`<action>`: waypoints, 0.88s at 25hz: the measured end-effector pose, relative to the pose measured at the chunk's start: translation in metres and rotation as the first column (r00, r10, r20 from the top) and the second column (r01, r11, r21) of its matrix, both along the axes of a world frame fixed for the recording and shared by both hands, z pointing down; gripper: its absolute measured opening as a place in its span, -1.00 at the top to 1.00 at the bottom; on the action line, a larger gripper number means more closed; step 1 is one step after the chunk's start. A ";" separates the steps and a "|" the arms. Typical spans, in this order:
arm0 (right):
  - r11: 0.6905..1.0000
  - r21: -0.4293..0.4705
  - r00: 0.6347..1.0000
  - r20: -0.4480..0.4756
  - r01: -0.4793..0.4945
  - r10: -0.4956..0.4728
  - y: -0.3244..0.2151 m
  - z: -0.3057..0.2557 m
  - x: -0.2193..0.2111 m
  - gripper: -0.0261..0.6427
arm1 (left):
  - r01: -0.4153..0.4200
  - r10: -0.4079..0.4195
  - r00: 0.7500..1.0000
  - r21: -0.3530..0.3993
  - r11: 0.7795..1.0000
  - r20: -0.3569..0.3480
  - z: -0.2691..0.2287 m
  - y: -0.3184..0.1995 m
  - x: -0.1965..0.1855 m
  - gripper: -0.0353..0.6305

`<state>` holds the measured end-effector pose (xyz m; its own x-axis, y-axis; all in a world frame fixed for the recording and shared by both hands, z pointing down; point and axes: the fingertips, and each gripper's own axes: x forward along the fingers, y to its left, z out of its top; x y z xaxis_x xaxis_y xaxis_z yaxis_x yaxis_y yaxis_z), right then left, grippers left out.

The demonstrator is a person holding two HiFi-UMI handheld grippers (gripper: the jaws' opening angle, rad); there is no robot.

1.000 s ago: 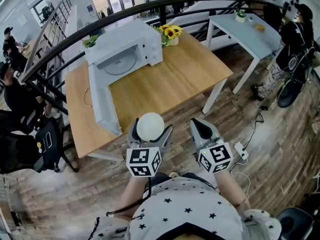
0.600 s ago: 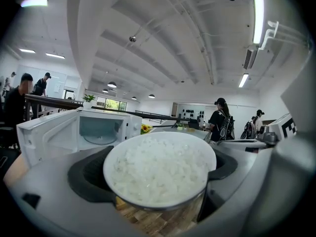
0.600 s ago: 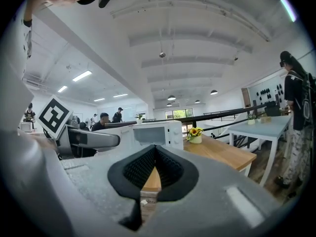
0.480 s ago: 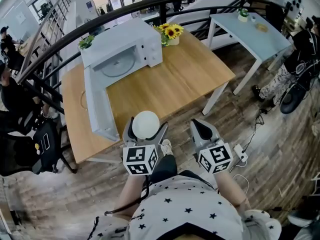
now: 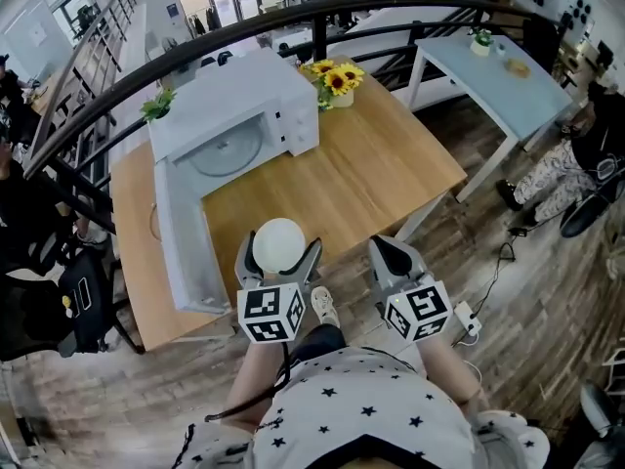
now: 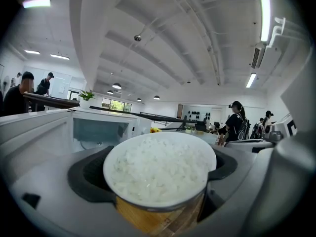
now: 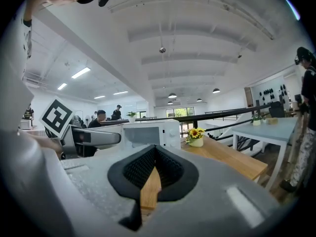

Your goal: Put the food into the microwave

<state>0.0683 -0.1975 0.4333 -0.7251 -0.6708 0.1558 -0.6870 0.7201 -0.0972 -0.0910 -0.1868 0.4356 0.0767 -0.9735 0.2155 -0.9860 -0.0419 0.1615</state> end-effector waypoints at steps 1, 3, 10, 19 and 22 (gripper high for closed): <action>1.000 0.000 1.000 -0.003 0.004 -0.004 -0.010 -0.002 -0.004 0.90 | 0.008 -0.008 1.000 0.000 1.000 0.003 -0.001 -0.009 -0.005 -0.68; 1.000 0.001 1.000 -0.006 0.013 -0.013 -0.030 -0.005 -0.011 0.90 | 0.023 -0.023 1.000 -0.005 1.000 0.011 -0.001 -0.026 -0.014 -0.68; 0.999 0.010 0.999 -0.010 0.052 -0.052 -0.099 -0.016 -0.048 0.90 | 0.060 -0.060 0.998 -0.036 0.998 -0.004 0.005 -0.086 -0.050 -0.68; 0.994 0.002 0.994 -0.021 0.106 -0.106 -0.164 -0.015 -0.094 0.90 | 0.115 -0.116 0.993 -0.056 0.992 -0.011 0.013 -0.143 -0.095 -0.68; 0.991 -0.010 0.991 -0.024 0.130 -0.131 -0.177 -0.013 -0.109 0.90 | 0.140 -0.141 0.990 -0.068 0.988 -0.008 0.017 -0.155 -0.112 -0.68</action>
<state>-0.0403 -0.3745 0.4204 -0.8022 -0.5693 0.1798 -0.5895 0.8030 -0.0876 -0.2026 -0.3418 0.4527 -0.0564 -0.9583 0.2803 -0.9793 0.1078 0.1715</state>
